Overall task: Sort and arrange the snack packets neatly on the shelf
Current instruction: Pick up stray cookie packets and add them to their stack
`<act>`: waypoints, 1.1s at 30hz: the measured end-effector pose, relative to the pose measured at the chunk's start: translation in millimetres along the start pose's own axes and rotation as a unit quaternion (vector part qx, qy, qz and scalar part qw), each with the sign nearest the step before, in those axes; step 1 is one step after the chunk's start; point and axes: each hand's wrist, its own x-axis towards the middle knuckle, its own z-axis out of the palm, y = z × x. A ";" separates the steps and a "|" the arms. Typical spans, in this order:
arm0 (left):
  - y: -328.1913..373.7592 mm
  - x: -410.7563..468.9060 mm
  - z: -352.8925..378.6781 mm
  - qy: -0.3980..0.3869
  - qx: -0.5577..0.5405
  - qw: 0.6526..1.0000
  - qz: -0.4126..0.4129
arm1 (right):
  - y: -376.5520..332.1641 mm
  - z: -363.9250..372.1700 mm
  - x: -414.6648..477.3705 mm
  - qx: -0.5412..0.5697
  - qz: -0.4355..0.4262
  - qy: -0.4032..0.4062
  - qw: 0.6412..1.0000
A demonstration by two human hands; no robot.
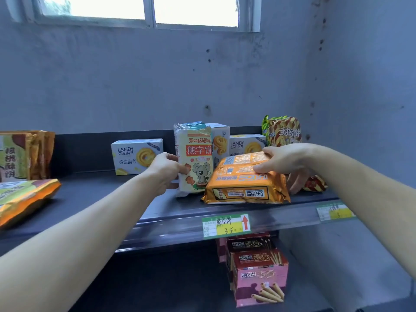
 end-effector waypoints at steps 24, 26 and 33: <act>-0.1 2.6 9.4 0.016 0.011 1.000 -0.002 | -13.5 -29.9 -10.1 0.320 -0.136 0.195 0.917; 1.6 1.5 5.3 0.027 0.022 0.999 0.005 | -11.7 -32.1 -10.3 0.316 -0.133 0.196 0.919; 21.3 -21.7 0.2 0.120 0.079 0.974 0.174 | -9.2 -38.2 -11.7 0.289 -0.124 0.208 0.926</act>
